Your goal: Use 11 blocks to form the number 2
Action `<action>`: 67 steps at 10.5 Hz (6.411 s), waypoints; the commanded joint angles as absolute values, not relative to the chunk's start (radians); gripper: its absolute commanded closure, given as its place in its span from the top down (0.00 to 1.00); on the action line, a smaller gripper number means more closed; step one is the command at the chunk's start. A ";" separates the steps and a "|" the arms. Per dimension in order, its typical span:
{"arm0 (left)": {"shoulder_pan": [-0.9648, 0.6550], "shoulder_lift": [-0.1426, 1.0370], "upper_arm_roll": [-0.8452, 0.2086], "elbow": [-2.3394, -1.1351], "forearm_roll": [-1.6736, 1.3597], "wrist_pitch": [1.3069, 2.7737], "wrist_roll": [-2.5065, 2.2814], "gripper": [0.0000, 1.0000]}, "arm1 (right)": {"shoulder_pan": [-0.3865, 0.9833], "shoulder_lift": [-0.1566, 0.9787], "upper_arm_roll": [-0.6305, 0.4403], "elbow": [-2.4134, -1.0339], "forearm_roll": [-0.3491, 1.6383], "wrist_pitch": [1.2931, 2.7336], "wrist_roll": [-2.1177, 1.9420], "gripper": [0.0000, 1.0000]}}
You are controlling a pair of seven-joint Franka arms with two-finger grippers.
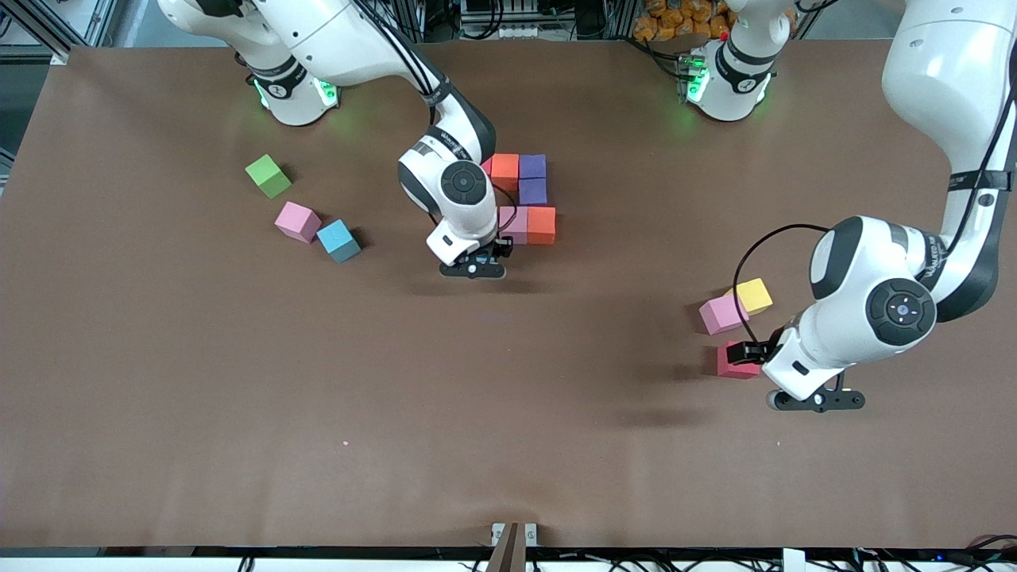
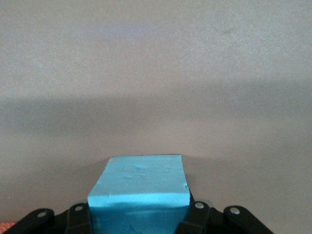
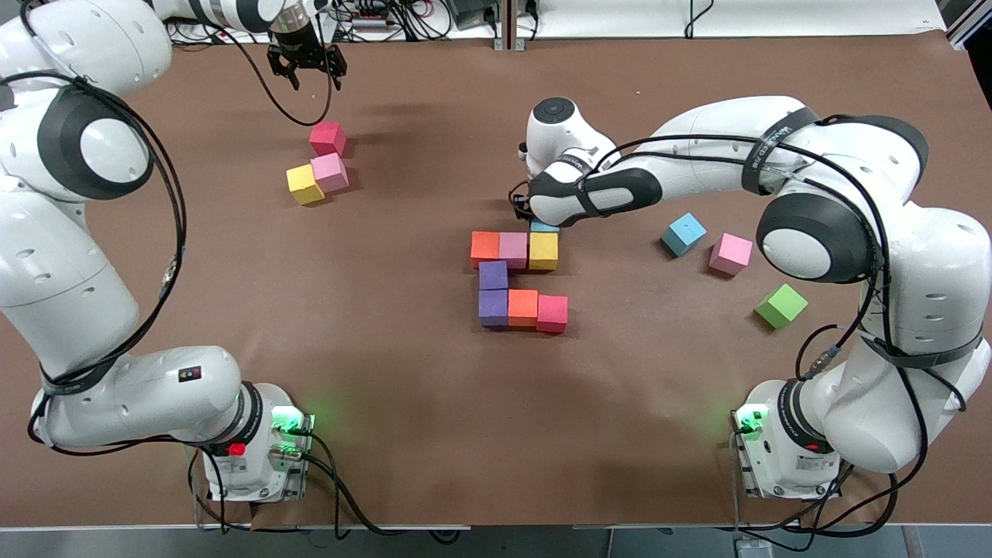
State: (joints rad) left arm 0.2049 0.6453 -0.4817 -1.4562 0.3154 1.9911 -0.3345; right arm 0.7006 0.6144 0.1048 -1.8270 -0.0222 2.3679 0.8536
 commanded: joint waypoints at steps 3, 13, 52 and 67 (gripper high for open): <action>0.201 0.715 -0.439 -1.451 0.307 2.071 -0.331 1.00 | 0.716 0.624 0.098 -1.807 -0.021 2.350 0.879 0.37; 0.189 0.792 -0.419 -1.453 0.359 2.140 -0.325 1.00 | 0.722 0.635 0.098 -1.789 -0.021 2.345 0.888 0.37; -0.721 1.012 -0.192 -1.019 0.133 2.068 -0.880 0.02 | 0.275 0.184 0.087 -2.503 -0.041 2.562 -0.173 1.00; -0.742 1.031 -0.189 -1.048 0.034 2.052 -0.893 0.05 | 0.273 0.184 0.087 -2.534 -0.040 2.559 -0.173 1.00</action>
